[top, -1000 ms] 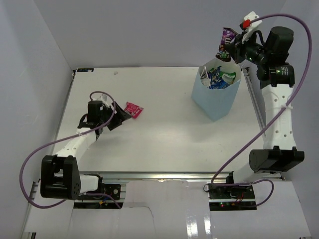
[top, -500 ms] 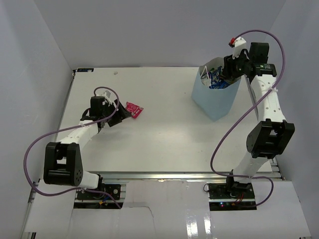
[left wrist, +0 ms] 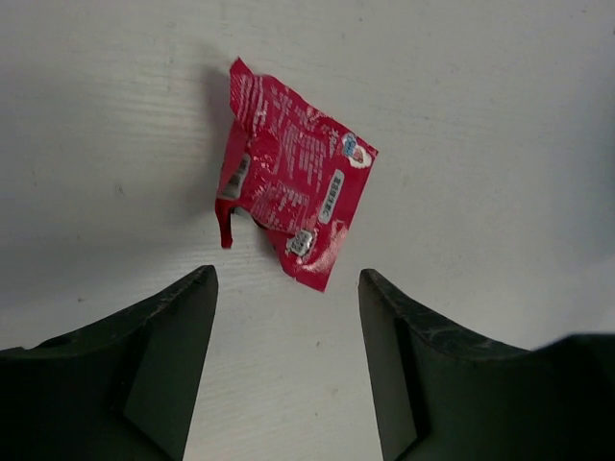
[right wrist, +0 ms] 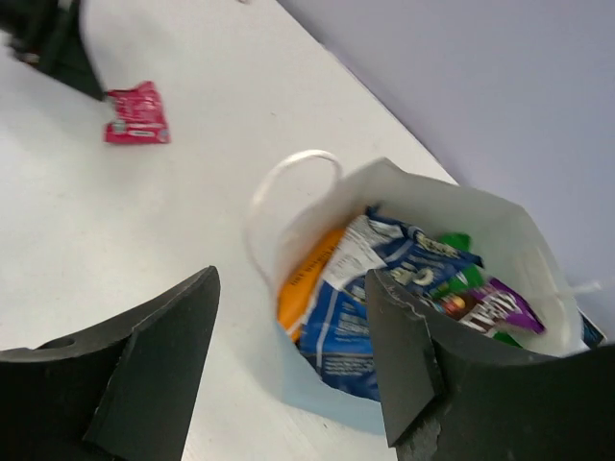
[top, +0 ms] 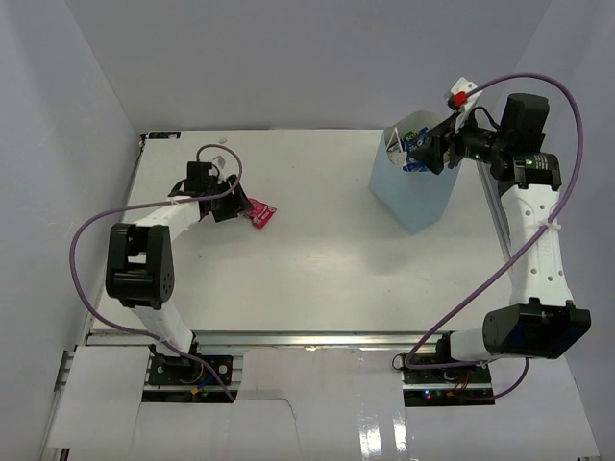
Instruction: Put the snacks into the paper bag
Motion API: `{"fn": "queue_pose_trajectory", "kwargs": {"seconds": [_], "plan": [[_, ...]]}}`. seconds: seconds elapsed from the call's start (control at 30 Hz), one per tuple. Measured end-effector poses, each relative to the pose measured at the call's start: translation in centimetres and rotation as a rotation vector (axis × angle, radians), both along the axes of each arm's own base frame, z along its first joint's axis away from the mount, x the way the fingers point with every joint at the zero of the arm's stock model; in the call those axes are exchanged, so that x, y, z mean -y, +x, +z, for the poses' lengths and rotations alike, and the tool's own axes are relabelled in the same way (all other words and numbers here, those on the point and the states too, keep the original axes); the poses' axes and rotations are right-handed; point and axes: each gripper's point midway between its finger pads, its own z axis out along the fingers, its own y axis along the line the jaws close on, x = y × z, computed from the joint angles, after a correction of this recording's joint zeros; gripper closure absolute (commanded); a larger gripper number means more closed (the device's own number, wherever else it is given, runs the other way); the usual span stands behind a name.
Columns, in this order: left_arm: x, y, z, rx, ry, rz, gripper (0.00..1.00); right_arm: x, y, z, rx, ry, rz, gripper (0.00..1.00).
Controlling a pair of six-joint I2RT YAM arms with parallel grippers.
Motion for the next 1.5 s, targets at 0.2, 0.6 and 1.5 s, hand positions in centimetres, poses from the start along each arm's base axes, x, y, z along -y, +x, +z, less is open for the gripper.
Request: {"fn": "queue_pose_trajectory", "kwargs": {"seconds": [0.2, 0.6, 1.5], "plan": [[-0.2, 3.3, -2.2, -0.055, 0.035, 0.005, 0.38, -2.0, -2.7, -2.3, -0.055, 0.051, 0.144, 0.32], [0.5, 5.2, -4.2, -0.120, 0.042, -0.021, 0.80, -3.0, -4.0, -3.9, -0.112, 0.090, 0.227, 0.33], [15.9, -14.8, 10.1, 0.268, -0.325, -0.667, 0.90, -21.1, -10.4, -17.5, -0.509, -0.089, 0.434, 0.10]]}}
